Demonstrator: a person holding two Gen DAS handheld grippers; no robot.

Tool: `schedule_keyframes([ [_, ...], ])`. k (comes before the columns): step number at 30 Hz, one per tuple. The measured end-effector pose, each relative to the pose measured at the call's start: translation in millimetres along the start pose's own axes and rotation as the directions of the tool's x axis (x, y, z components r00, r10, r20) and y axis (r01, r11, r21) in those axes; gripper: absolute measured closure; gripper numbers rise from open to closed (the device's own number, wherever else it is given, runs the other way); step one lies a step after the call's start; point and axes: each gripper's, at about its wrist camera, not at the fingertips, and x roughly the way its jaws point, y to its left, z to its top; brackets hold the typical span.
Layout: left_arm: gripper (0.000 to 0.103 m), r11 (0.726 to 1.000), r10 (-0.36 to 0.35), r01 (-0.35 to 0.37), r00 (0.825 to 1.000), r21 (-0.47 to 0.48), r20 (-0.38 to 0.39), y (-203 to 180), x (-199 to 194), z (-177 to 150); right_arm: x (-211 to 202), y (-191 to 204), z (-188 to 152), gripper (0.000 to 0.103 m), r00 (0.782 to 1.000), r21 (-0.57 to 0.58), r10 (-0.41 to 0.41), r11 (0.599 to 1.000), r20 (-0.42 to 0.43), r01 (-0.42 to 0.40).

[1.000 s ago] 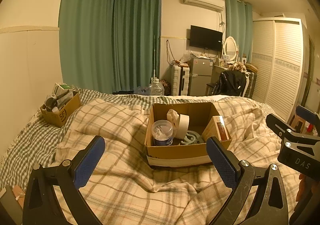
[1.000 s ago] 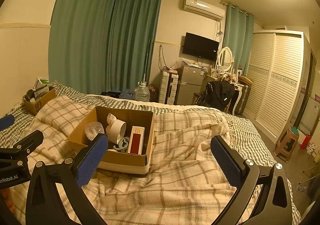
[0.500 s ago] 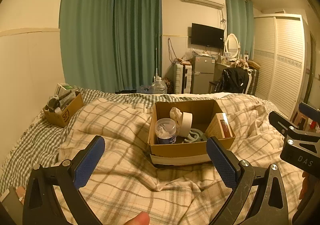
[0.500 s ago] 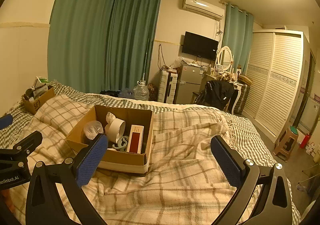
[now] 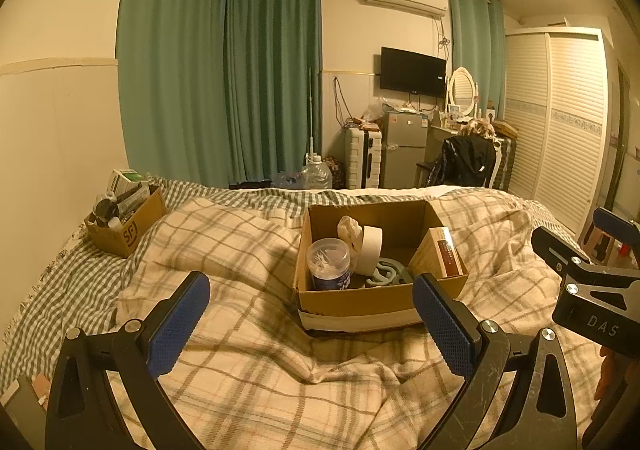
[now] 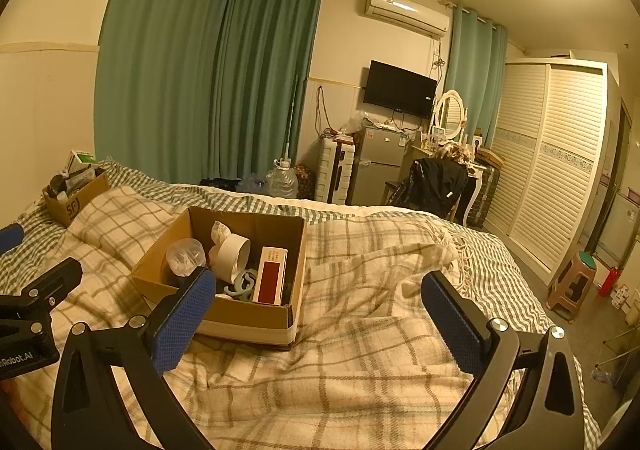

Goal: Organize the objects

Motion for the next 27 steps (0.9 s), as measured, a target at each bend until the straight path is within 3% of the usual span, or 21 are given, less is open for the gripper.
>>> schedule_keyframes([
  [27,0.0,1.0,0.019,-0.019,1.0,0.002,-0.008,-1.8,0.9,0.3,2.3,1.3,-2.1,0.001,1.0,0.0,0.004,1.0,-0.01,-0.004],
])
